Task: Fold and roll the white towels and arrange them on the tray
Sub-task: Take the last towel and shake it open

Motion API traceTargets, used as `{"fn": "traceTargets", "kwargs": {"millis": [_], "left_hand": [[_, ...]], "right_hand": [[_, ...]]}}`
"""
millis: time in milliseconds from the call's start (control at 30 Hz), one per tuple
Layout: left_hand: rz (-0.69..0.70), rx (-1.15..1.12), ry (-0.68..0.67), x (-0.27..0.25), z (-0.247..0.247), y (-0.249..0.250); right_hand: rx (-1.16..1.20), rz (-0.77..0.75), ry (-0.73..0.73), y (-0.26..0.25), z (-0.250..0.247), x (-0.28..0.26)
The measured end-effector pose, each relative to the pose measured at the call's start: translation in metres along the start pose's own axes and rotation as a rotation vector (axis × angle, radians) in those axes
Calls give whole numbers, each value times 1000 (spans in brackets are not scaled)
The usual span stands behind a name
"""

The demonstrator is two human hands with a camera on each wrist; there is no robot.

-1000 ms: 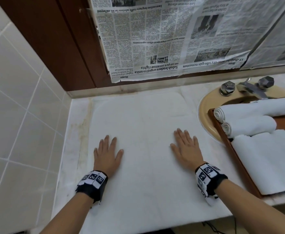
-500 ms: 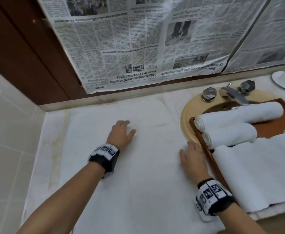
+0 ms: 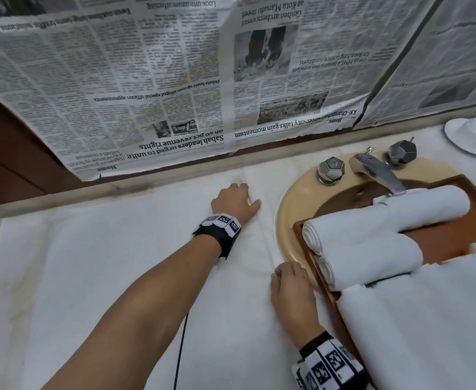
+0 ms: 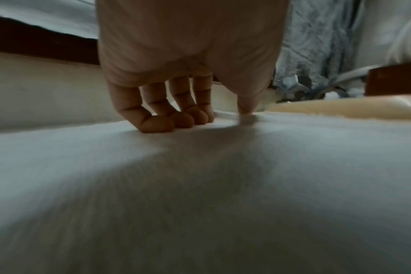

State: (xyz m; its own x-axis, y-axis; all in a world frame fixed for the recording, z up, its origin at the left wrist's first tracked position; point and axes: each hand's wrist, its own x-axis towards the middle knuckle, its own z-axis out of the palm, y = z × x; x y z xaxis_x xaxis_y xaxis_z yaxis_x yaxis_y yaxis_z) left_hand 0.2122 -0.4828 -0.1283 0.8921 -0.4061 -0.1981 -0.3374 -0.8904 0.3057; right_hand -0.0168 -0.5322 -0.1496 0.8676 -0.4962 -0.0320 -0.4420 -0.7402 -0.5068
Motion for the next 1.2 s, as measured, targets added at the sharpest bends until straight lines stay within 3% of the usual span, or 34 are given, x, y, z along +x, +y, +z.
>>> {"fn": "traceTargets", "kwargs": {"millis": [167,367,533,700,900,1067,1200], "left_hand": [[-135,-97,-3,2,-9,12],[-246,-476,6,-15,-25,-5],[-259,-690,118,-47,-63,-41],[-306,-744,238,-99,-101,-106],[-330,-688,340,-152,-139,-214],[-297,-691,415,-178,-155,-294],[-373,-645,401,-180,-140,-348]], "right_hand": [[29,17,-19,-3,-3,-1],[171,34,-246,-8,-24,-7],[303,-80,-223,-44,-43,-38],[382,-294,-192,-115,-45,-66],[371,-472,-199,-208,-13,-96],[306,-536,-269,-268,31,-119],[180,-548,-383,-297,76,-131]]}}
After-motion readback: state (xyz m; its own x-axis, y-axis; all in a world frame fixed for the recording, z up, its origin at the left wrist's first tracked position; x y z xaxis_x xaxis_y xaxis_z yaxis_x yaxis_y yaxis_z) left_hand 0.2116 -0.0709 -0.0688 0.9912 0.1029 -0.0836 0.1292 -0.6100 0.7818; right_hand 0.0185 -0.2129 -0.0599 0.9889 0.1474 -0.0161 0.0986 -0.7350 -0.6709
